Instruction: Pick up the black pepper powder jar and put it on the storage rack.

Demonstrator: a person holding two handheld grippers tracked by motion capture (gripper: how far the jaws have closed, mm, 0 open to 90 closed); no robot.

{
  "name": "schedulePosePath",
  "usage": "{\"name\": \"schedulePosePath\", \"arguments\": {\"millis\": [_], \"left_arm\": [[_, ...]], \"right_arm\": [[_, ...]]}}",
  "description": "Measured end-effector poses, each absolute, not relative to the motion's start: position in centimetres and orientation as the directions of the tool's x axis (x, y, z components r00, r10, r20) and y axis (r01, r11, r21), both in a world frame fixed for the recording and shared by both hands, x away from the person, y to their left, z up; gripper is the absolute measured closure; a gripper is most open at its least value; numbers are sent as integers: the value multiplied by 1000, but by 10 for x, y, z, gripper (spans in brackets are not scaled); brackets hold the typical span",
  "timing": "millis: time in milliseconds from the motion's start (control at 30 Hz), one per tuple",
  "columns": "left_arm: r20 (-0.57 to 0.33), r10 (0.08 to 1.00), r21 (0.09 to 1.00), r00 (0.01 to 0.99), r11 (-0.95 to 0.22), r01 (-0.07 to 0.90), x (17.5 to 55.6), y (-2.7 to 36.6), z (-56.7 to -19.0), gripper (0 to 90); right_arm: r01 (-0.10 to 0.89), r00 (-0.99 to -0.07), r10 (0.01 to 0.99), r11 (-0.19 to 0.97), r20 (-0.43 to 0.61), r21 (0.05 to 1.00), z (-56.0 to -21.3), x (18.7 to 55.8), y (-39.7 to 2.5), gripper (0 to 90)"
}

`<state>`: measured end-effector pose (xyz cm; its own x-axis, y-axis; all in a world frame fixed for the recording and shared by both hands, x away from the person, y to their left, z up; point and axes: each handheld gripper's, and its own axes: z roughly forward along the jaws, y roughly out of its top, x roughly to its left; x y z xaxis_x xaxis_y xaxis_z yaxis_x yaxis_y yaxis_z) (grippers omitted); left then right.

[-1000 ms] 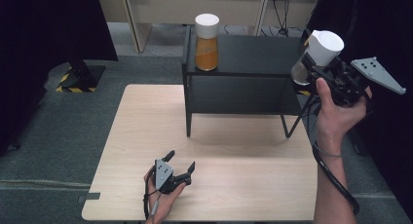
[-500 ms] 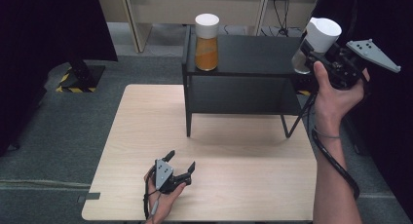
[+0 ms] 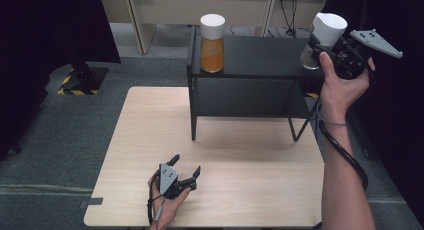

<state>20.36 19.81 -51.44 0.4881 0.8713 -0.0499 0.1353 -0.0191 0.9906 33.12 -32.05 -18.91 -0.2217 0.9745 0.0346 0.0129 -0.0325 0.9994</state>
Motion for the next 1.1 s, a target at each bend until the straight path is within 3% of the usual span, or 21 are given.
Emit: {"name": "schedulePosePath", "arguments": {"millis": [1100], "left_arm": [[-41,870,991,491,-28,133,203,198,-514,131]], "right_arm": [[64,-198,980,-20,32,998,-196,357,-317,305]]}}
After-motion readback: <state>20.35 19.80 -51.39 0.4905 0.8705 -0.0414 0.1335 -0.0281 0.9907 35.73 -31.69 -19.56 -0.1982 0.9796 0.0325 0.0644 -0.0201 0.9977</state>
